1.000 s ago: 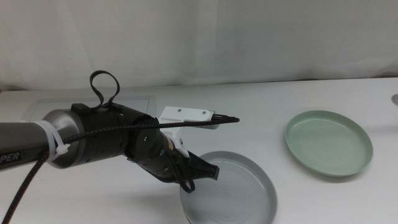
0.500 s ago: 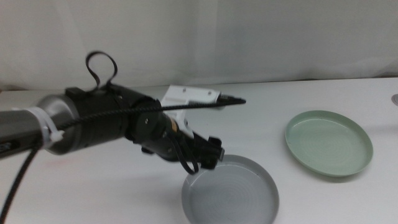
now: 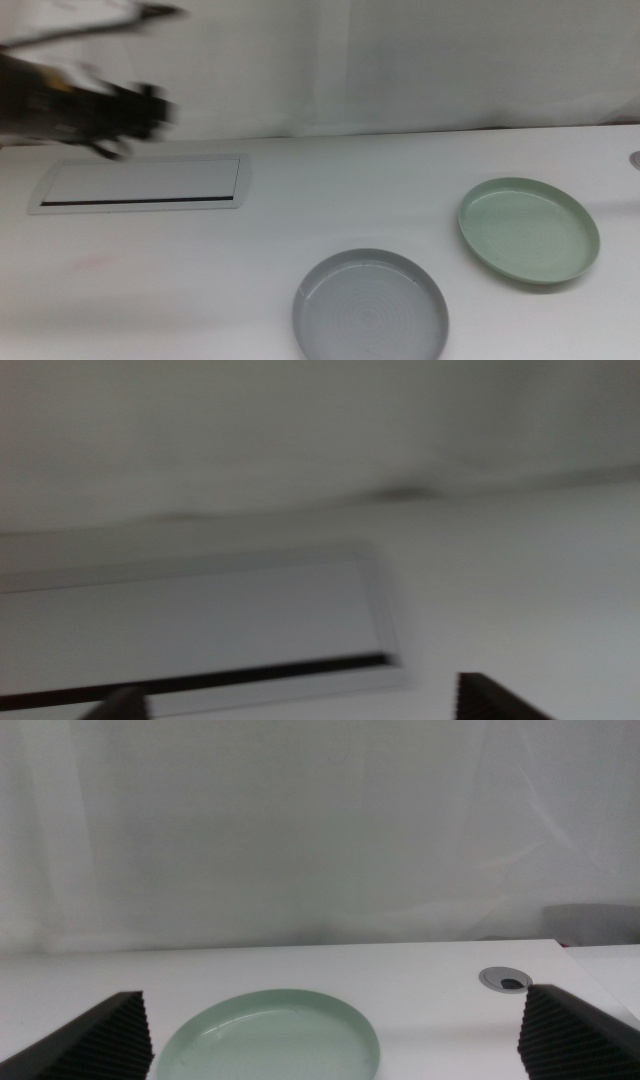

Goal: Stack the three bowls on top of each other.

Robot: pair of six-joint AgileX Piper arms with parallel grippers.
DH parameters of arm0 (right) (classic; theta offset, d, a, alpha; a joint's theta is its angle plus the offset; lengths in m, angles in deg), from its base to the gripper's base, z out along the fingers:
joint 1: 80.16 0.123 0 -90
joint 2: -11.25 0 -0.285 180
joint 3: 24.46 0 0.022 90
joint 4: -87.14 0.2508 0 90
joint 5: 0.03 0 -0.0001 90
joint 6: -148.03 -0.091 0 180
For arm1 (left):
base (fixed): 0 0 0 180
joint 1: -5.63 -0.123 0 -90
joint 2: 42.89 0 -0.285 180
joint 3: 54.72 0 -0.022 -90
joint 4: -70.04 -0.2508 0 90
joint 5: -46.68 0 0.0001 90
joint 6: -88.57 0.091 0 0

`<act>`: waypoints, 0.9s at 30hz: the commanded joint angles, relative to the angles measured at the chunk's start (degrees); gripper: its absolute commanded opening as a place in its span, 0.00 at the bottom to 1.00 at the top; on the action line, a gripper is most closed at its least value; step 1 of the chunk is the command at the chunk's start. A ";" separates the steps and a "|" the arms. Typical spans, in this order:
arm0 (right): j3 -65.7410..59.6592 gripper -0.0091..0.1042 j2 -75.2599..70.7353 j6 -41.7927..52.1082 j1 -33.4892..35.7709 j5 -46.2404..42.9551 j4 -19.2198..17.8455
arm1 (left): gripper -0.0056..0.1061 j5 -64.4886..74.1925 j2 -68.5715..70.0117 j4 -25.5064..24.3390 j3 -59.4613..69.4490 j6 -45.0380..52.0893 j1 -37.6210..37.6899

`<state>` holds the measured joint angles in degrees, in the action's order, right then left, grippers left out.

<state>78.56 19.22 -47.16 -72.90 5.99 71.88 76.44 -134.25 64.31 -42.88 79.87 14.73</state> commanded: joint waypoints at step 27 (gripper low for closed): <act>-2.35 0.99 -2.06 0.15 0.14 -1.33 -0.60 | 0.03 -21.49 83.00 0.63 59.25 2.65 -11.50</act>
<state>78.56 19.22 -47.28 -72.90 5.21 71.88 55.86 -53.75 64.33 13.54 83.33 2.89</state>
